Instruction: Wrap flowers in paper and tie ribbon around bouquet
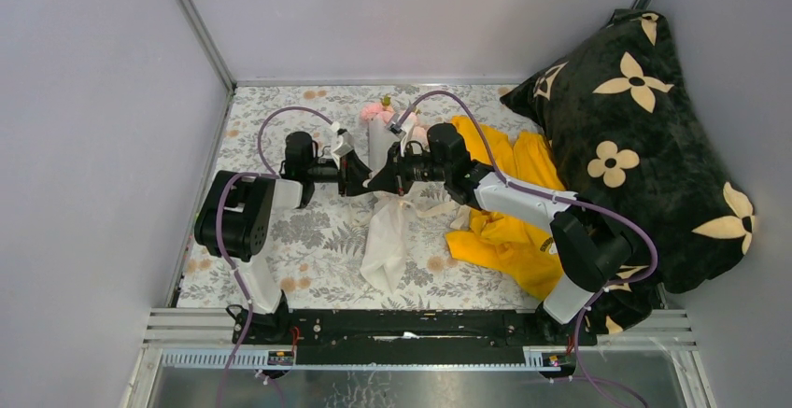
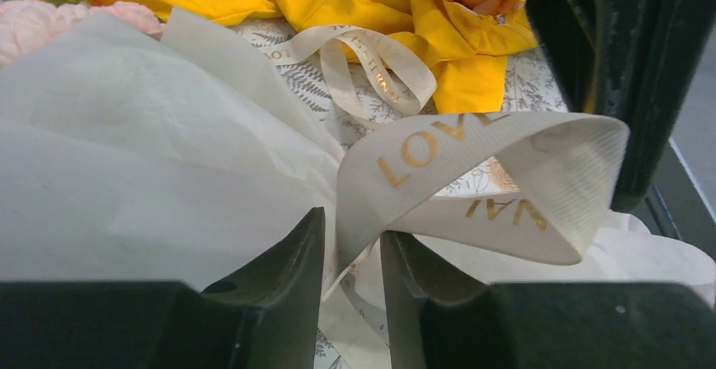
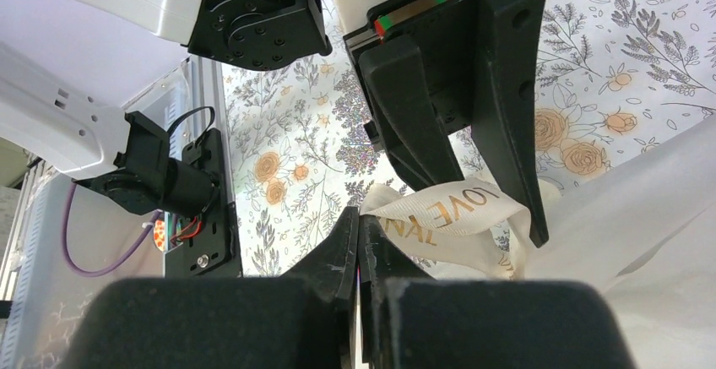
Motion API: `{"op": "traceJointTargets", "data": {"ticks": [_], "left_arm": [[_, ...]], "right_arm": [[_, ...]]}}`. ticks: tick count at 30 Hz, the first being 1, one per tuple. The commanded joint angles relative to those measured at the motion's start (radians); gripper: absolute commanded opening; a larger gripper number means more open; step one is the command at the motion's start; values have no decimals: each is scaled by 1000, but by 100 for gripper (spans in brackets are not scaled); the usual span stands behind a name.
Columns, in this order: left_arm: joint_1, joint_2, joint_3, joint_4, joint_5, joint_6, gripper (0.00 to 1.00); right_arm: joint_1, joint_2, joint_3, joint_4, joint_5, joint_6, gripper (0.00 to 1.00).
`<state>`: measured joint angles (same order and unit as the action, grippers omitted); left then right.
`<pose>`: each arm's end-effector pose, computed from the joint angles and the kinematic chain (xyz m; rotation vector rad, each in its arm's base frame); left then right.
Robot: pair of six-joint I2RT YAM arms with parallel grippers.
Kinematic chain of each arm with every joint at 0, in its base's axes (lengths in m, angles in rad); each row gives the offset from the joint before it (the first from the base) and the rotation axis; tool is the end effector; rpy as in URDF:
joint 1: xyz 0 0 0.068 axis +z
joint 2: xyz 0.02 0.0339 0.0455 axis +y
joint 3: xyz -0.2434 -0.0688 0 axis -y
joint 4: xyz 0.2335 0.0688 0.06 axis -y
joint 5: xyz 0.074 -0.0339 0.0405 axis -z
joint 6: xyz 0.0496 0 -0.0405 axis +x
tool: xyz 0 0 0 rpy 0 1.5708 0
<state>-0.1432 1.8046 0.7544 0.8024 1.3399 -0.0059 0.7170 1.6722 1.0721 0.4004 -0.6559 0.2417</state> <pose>0.3171 -0.0945 0.1566 1.0488 1.4652 -1.3005 0.2683 0.2740 0.2508 -0.9305 1.6673 1.2492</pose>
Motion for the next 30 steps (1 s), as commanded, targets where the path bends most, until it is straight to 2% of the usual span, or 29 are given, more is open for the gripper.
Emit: {"op": "traceJointTargets", "data": {"ticks": [1, 3, 4, 5, 8, 12, 14, 18, 20, 23, 30], "left_arm": [[-17, 3, 9, 82, 51, 33, 28], [-23, -3, -3, 118, 64, 9, 13], [-26, -6, -11, 126, 60, -18, 3], [-28, -9, -18, 124, 53, -29, 0], [-29, -31, -50, 70, 22, -28, 0], [-30, -79, -98, 33, -65, -15, 0], [-29, -100, -102, 9, -124, -3, 0], [-36, -139, -128, -23, -212, 60, 0], [-56, -156, -157, -48, -269, 81, 0], [-120, -181, -222, -54, -349, 106, 0], [-267, -247, -283, -75, -455, 88, 0]], "right_arm": [[-8, -15, 26, 39, -40, -13, 0], [-9, -20, 18, 42, -35, -12, 0], [-10, -24, 13, 45, -32, -11, 0], [-11, -27, 8, 48, -29, -7, 0], [-16, -38, 3, 29, 17, 0, 1], [-25, -81, 32, -191, 246, -34, 32], [-41, -119, 49, -334, 416, -30, 44], [-70, -182, 89, -677, 829, 58, 49], [-74, -191, 94, -826, 959, 112, 50], [-91, -192, 65, -920, 987, 167, 52], [-142, -109, 24, -945, 908, 194, 57]]}}
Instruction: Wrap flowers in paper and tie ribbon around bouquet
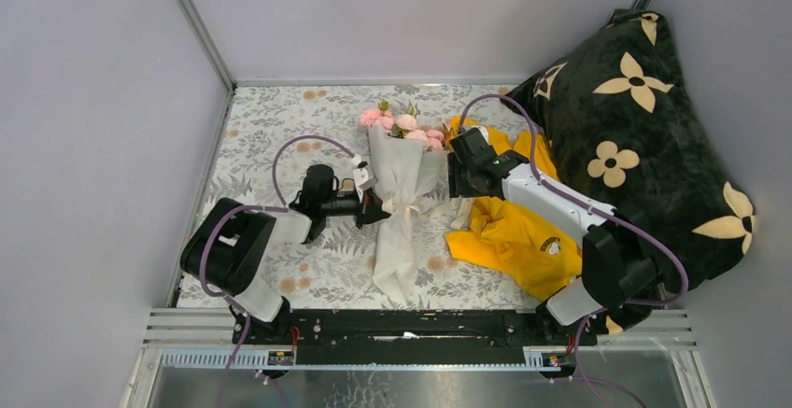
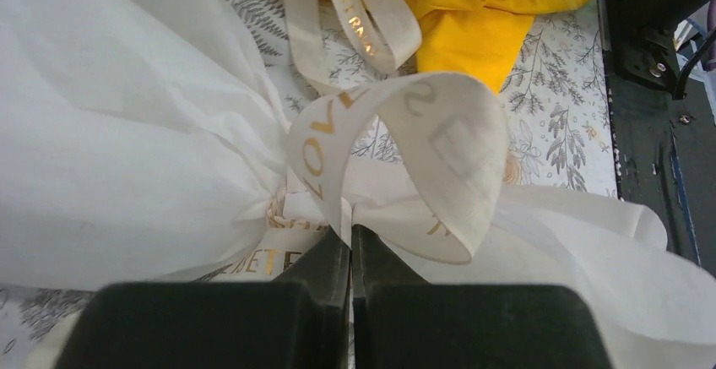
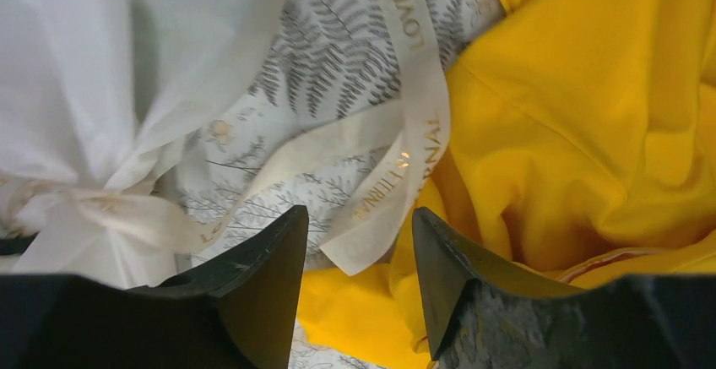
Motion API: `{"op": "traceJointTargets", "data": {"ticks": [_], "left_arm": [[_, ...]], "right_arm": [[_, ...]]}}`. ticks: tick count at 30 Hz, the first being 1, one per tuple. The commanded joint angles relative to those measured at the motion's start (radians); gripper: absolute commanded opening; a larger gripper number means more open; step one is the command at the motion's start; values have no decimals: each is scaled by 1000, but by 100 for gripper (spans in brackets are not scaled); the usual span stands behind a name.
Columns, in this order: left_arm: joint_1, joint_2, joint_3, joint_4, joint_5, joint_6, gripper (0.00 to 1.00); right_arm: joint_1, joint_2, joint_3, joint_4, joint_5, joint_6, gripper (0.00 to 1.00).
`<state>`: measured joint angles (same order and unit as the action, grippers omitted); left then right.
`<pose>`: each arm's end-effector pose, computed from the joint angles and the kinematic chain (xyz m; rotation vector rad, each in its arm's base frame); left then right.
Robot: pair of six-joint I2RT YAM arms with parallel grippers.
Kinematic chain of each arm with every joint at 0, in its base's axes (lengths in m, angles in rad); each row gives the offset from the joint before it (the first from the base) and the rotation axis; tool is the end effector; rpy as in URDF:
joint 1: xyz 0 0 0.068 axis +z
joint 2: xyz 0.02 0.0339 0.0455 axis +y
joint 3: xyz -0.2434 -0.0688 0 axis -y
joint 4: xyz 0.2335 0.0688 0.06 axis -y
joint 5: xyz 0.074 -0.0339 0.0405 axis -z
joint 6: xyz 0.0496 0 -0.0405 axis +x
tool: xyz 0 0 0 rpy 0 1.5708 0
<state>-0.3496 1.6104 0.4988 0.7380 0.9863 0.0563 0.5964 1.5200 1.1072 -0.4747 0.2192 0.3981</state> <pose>0.2501 -0.1352 0.1370 1.0161 1.6413 -1.1443 0.2732 0.1724 0.2229 -0.1463 2.4330 0.1776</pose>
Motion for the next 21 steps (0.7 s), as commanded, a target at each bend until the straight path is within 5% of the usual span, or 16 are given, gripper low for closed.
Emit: {"op": "traceJointTargets", "data": {"ticks": [1, 12, 14, 17, 21], "left_arm": [[-75, -63, -36, -21, -116, 39, 0], [-134, -144, -51, -56, -205, 89, 0], [-131, -161, -41, -67, -202, 91, 0], [-127, -185, -36, -77, -188, 81, 0], [-121, -207, -36, -85, -177, 68, 0]], "right_arm": [[-27, 55, -22, -61, 27, 32, 57], [-60, 174, -61, 81, -70, -22, 52], [-67, 203, -50, 100, -85, -38, 39], [-88, 215, -32, 101, -105, -58, 3], [-96, 137, 27, 60, -134, -132, 0]]}}
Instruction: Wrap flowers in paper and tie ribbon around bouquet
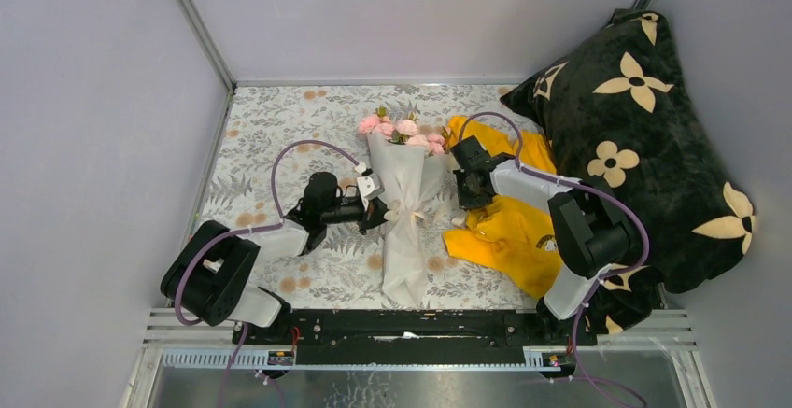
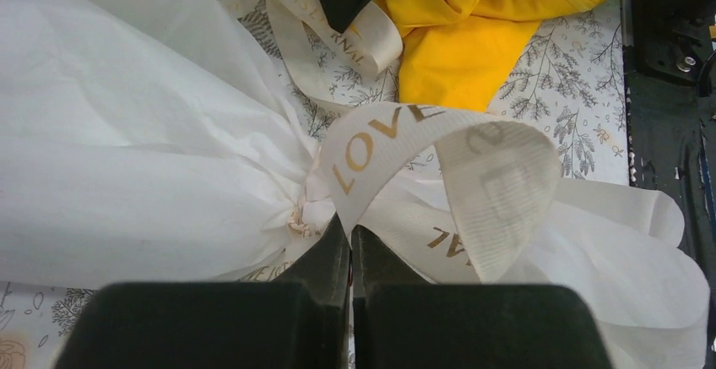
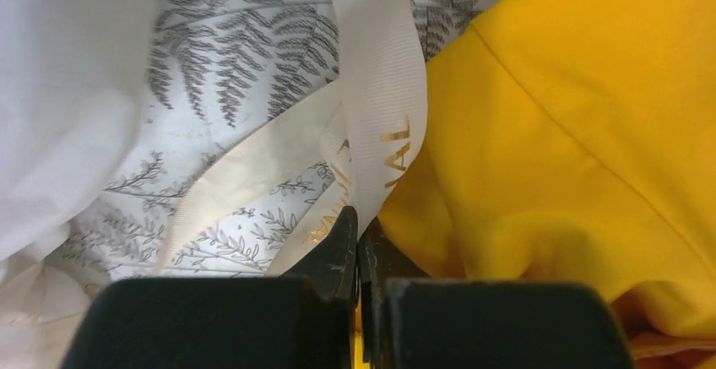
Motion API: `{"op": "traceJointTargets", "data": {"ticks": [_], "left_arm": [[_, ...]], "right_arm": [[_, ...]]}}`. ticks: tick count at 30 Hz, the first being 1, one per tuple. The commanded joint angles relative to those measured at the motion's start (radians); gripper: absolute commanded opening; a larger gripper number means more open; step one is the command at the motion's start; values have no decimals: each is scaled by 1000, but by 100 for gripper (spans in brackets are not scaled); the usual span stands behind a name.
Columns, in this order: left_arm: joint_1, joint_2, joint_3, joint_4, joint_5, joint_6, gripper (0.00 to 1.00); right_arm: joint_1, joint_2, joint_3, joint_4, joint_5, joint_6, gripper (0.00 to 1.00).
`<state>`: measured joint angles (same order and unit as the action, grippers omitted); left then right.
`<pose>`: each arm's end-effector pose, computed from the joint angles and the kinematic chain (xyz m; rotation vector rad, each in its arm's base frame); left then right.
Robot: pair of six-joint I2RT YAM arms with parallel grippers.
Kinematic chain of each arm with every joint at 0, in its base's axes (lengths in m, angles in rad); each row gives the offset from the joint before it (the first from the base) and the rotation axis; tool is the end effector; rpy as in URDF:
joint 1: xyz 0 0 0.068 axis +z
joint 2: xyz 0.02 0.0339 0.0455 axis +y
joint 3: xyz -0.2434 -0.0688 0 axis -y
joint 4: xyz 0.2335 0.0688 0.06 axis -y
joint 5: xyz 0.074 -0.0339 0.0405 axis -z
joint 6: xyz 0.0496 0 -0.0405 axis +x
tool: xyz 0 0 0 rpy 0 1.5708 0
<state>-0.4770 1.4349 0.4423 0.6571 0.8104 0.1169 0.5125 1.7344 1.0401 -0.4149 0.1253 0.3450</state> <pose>0.2207 -0.1545 0.1563 1.0741 1.5948 -1.0101 0.2927 0.1576 0.1400 -0.1840 2.6628 0.1085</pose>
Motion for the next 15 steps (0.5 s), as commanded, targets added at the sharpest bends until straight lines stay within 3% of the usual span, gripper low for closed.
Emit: {"op": "traceJointTargets", "data": {"ticks": [1, 7, 15], "left_arm": [[8, -34, 20, -1, 1, 16, 0], [9, -34, -6, 12, 7, 124, 0], [9, -60, -33, -12, 4, 205, 0]], "right_arm": [[-10, -102, 120, -21, -64, -111, 0], [118, -219, 280, 32, -267, -254, 0], [280, 73, 660, 2, -423, -256, 0]]}}
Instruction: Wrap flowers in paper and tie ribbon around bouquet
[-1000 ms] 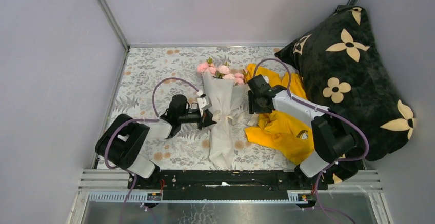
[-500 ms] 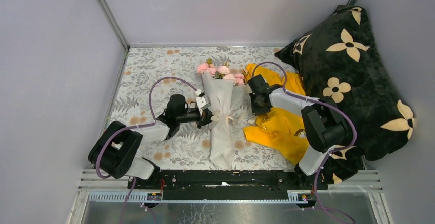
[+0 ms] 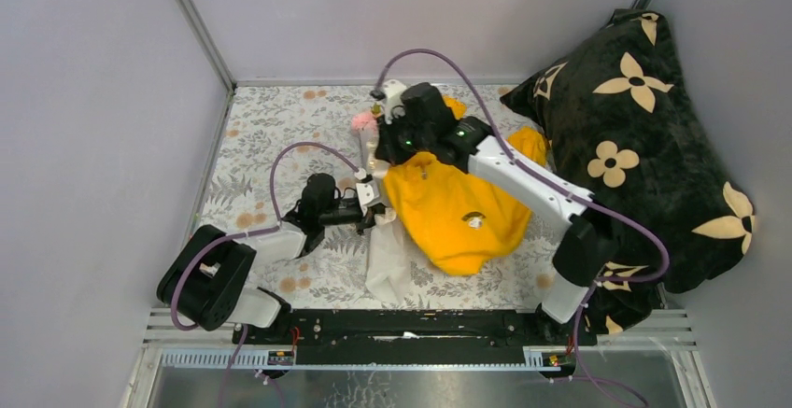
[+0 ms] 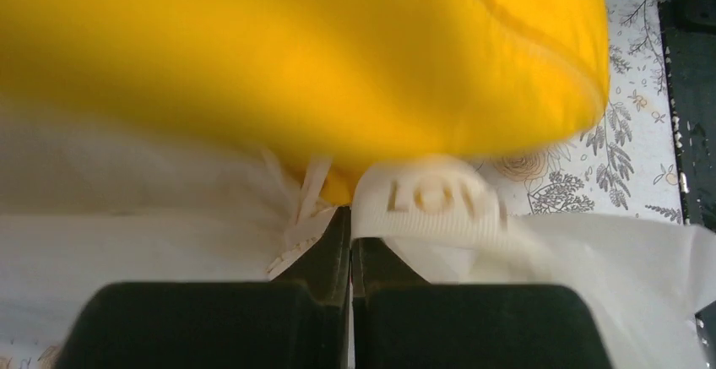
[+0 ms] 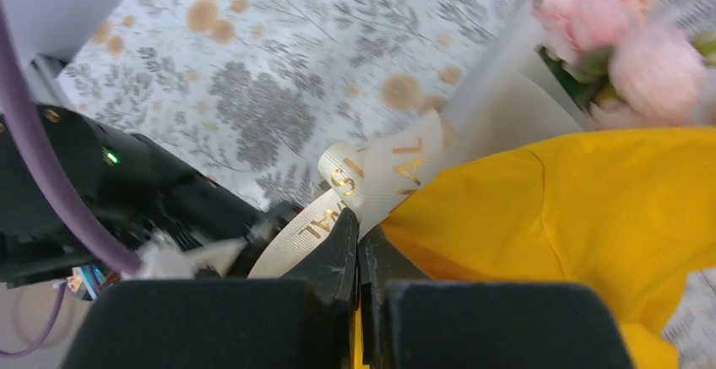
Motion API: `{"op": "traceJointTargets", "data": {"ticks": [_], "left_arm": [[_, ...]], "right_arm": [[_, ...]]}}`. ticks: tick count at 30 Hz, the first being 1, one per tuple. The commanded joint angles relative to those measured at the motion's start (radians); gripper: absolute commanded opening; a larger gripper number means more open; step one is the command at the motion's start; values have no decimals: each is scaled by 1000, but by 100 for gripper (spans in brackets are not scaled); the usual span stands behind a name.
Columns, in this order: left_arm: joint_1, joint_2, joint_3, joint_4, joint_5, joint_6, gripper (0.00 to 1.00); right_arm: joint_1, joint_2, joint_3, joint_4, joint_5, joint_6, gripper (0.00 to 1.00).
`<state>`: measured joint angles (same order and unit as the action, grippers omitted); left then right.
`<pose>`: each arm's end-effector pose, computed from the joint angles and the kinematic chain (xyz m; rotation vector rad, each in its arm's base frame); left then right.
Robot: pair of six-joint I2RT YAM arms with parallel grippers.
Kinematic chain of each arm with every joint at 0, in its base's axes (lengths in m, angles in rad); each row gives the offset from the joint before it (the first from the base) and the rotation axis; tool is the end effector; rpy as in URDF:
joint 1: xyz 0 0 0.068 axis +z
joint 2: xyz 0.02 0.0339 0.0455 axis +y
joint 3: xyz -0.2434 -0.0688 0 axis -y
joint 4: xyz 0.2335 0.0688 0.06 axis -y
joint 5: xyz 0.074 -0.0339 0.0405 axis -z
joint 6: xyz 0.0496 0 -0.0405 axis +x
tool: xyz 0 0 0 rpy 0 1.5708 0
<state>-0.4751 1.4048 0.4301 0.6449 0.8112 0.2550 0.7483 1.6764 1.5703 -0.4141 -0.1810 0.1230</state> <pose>0.2173 -0.1522 0.1590 1.1658 1.4935 -0.9152 0.2803 0.2724 0.3294 -0.7724 2.0203 0.7060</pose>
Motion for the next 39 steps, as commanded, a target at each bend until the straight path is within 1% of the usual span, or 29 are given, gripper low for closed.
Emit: {"op": "traceJointTargets", "data": {"ticks": [1, 4, 8, 9, 10, 11, 12, 13, 14, 16, 18, 20, 21, 23, 24, 25, 26, 27, 30, 31, 32, 35, 39], "left_arm": [[7, -35, -25, -2, -1, 70, 0], [8, -44, -33, -13, -7, 76, 0], [9, -41, -42, -7, -7, 78, 0], [10, -41, -43, -5, -8, 78, 0], [12, -41, -45, -1, -8, 78, 0], [15, -41, -46, 0, -6, 76, 0], [17, -41, -47, 0, -6, 74, 0], [19, -41, -48, -1, -6, 71, 0], [20, -41, -49, -4, -6, 69, 0], [25, -41, -54, -3, 1, 60, 0], [30, -41, -54, -2, 7, 56, 0], [38, -37, -52, 7, 1, 37, 0], [44, -35, -49, 10, 1, 29, 0], [52, -36, -48, 19, -1, 15, 0], [55, -36, -48, 21, -2, 11, 0], [55, -36, -48, 19, -5, 7, 0], [55, -35, -47, 18, -7, 1, 0], [56, -36, -47, 17, -10, -4, 0], [58, -44, -52, 20, -10, -8, 0], [58, -47, -54, 21, -11, -9, 0], [58, -46, -55, 21, -11, -11, 0], [58, -50, -57, 22, -6, -10, 0], [59, -53, -55, 19, -3, -13, 0]], "right_arm": [[45, 160, 149, -22, -84, -33, 0], [45, 167, 126, -40, 27, -43, 0], [43, 159, 98, -65, 81, -50, 0], [41, 148, 83, -67, 88, -48, 4], [38, 132, 59, -63, 87, -46, 19], [34, 115, 38, -58, 85, -46, 51], [34, 100, 23, -65, 82, -54, 76], [33, 83, 18, -88, 85, -63, 89], [33, 60, 17, -116, 91, -71, 98], [33, -10, -1, -150, 88, -74, 100], [33, -119, -62, -122, 52, -68, 100], [33, -240, -171, -45, -34, -61, 100], [33, -294, -268, 9, -91, -57, 100], [34, -336, -392, 102, -196, -22, 99], [34, -317, -421, 134, -242, 12, 92], [33, -280, -428, 152, -305, 36, 79], [34, -234, -422, 158, -364, 48, 64], [33, -198, -422, 172, -391, 57, 47], [33, -129, -471, 265, -394, 88, 5], [32, -114, -493, 312, -381, 111, 0], [30, -95, -509, 356, -372, 132, 0], [-5, -36, -490, 366, -286, 143, 0], [-95, -11, -557, 498, -158, 243, 0]]}}
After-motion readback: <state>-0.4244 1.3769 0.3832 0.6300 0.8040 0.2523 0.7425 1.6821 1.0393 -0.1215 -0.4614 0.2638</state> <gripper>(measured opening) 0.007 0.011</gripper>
